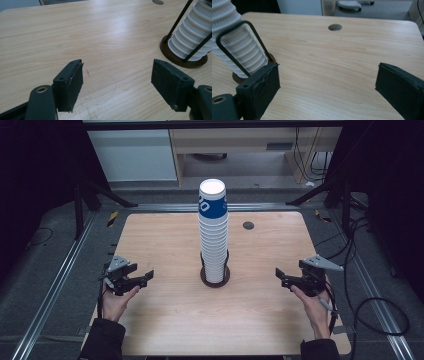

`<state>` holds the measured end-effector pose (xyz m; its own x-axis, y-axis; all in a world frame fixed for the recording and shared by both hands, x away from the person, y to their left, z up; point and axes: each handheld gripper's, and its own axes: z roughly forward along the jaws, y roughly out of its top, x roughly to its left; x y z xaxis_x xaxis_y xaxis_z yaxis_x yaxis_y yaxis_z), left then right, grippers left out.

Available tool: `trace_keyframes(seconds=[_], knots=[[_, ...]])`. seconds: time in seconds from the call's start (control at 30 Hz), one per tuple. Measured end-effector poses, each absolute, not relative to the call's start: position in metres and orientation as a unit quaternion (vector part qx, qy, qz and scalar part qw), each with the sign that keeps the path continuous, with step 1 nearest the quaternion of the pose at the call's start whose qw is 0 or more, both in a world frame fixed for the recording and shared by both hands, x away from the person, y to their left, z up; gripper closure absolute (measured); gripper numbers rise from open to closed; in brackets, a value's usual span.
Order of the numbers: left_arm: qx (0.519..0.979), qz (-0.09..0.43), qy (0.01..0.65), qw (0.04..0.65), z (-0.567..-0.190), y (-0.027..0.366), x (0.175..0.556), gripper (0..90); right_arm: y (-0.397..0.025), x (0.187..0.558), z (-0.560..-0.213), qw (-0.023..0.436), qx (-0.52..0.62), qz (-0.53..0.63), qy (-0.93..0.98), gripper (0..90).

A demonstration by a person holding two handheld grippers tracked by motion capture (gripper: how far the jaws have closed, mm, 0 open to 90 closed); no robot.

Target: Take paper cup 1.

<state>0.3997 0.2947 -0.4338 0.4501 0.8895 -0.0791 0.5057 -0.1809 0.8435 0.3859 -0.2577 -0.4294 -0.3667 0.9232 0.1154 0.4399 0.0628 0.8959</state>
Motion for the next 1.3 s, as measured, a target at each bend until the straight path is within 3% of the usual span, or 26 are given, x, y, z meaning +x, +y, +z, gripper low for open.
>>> trace_keyframes(seconds=[0.17, 0.23, 0.5, 1.3], knots=[[0.742, 0.224, 0.467, 0.426, -0.434, 0.292, 0.398, 24.1, -0.259, 0.383, -0.421, 0.252, 0.496, 0.481, 0.677, 3.1], [0.742, 0.221, 0.467, 0.427, -0.435, 0.292, 0.398, 23.4, -0.258, 0.381, -0.418, 0.265, 0.487, 0.483, 0.678, 8.6], [0.755, 0.211, 0.459, 0.418, -0.439, 0.288, 0.400, 22.4, -0.251, 0.379, -0.397, 0.266, 0.465, 0.504, 0.677, 12.7], [0.772, 0.197, 0.451, 0.402, -0.448, 0.282, 0.404, 20.7, -0.202, 0.393, -0.309, 0.253, 0.366, 0.586, 0.678, 10.0]])
